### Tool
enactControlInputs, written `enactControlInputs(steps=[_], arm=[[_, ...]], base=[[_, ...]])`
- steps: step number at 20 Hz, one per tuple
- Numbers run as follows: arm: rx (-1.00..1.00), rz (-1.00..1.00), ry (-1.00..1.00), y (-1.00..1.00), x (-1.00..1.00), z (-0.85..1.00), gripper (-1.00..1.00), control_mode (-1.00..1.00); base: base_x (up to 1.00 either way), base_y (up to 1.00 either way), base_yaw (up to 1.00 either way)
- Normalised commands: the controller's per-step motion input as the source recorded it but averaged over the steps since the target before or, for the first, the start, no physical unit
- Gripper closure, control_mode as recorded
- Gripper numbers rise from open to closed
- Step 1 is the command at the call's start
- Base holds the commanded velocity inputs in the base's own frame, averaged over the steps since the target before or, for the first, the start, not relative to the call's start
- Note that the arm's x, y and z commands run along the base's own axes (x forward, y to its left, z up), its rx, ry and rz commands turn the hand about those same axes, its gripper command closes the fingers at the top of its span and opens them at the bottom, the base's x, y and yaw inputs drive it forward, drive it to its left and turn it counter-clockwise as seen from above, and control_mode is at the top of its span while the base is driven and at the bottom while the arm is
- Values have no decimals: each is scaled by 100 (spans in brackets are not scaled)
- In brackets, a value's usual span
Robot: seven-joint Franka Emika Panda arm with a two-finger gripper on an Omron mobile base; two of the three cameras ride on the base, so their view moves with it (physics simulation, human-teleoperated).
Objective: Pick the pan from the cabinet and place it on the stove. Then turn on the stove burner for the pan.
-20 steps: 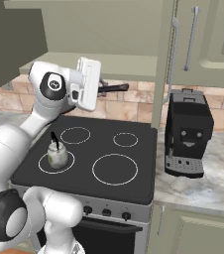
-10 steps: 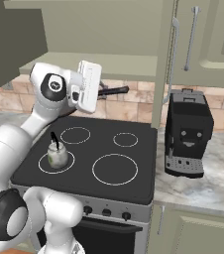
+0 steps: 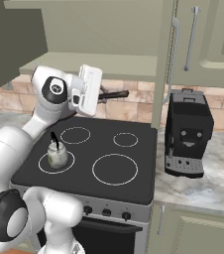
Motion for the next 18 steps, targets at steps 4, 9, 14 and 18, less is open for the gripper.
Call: enactControlInputs(steps=[4, 9, 14, 18], arm=[[2, 0, 0, 0, 4, -10, 100, -100], [3, -1, 0, 0, 4, -7, 100, -100], [3, -4, 0, 0, 1, -8, 100, -100], [3, -6, 0, 0, 0, -10, 100, -100]], base=[[0, 0, 0], [0, 0, 0], [0, 0, 0], [0, 0, 0]])
